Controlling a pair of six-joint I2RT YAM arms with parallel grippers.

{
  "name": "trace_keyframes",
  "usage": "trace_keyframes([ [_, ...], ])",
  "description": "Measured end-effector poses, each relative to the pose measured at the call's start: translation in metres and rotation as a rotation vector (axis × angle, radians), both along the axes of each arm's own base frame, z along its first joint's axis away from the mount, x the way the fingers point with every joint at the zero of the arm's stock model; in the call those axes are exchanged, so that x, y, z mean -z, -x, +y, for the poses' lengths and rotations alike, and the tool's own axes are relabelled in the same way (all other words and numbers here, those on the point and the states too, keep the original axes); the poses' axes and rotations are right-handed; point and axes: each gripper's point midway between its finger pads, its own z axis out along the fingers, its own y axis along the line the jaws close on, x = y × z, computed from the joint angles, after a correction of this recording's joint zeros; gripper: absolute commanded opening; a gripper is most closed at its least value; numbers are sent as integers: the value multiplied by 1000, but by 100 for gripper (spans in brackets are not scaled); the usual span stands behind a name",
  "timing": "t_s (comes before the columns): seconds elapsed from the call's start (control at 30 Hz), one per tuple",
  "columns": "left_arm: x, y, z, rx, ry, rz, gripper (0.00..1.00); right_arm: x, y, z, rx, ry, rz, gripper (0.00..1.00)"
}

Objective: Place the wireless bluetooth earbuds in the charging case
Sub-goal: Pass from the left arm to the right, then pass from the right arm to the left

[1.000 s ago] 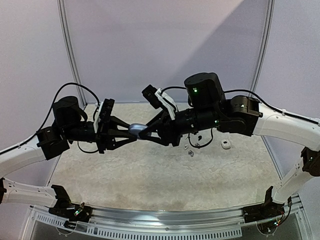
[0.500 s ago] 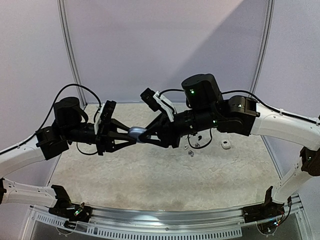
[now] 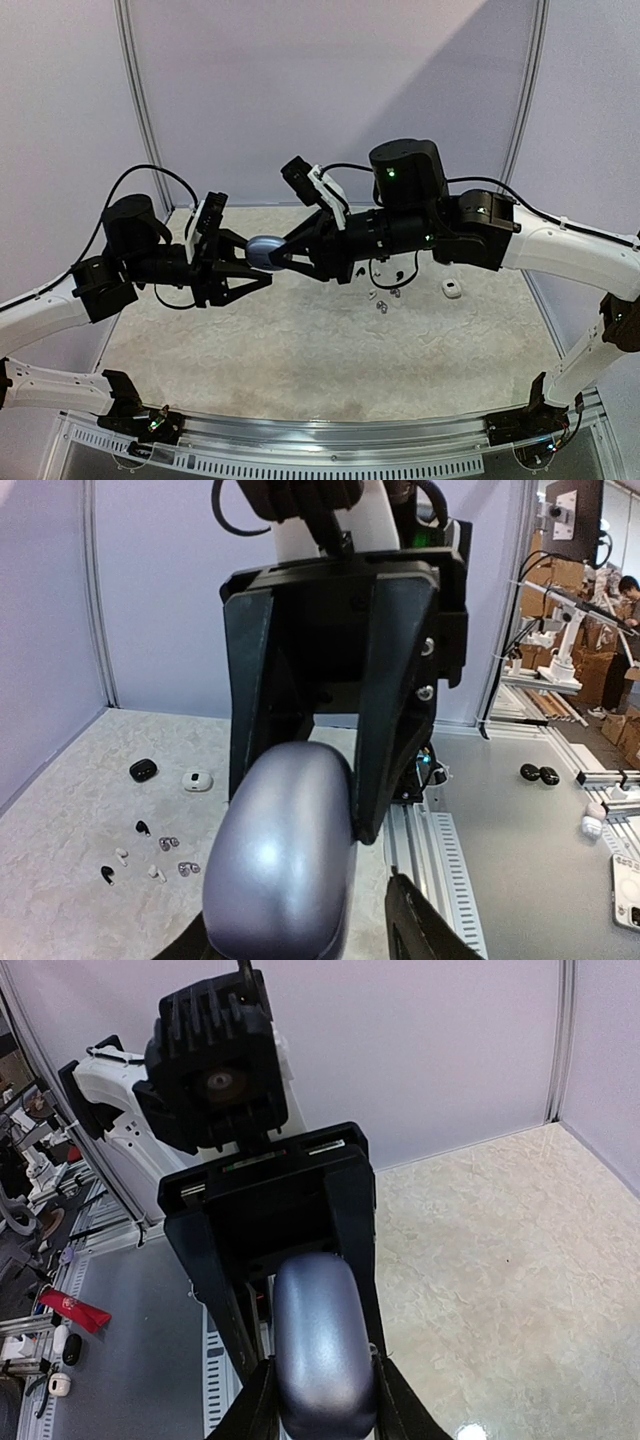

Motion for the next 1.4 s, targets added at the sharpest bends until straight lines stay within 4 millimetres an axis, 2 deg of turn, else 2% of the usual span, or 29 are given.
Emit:
trace_keyframes([
  [0.1, -2, 0, 0, 1, 9, -4, 39, -4, 0, 1, -1, -10, -9, 0],
  [0.23, -5, -1, 0, -3, 21, -6, 37, -8, 1, 1, -6, -16, -20, 0],
  [0.33, -7, -2, 0, -10, 31, 7, 24, -8, 1, 1, -9, -17, -26, 0],
  [0.63, -11, -1, 0, -5, 51, 49, 1, -12, 4, 2, -32, -29, -55, 0],
  [0.8, -11, -1, 0, -5, 52, 49, 0, -13, 4, 1, -32, -30, -56, 0],
  [0.83, -11, -1, 0, -6, 52, 48, 0, -13, 4, 1, -31, -30, -56, 2],
  [0.93, -12, -2, 0, -13, 53, 47, 0, -13, 3, 1, -29, -31, -60, 26],
  [1.03, -11, -3, 1, -18, 51, 35, 0, -13, 3, 2, -28, -31, -64, 40],
  [1.17, -8, -6, 2, -37, 32, -50, 0, -9, -4, 0, 17, -17, -63, 45],
  [1.4, 6, -11, 6, -63, -52, -248, 0, 6, -7, 4, 26, 30, -44, 47],
])
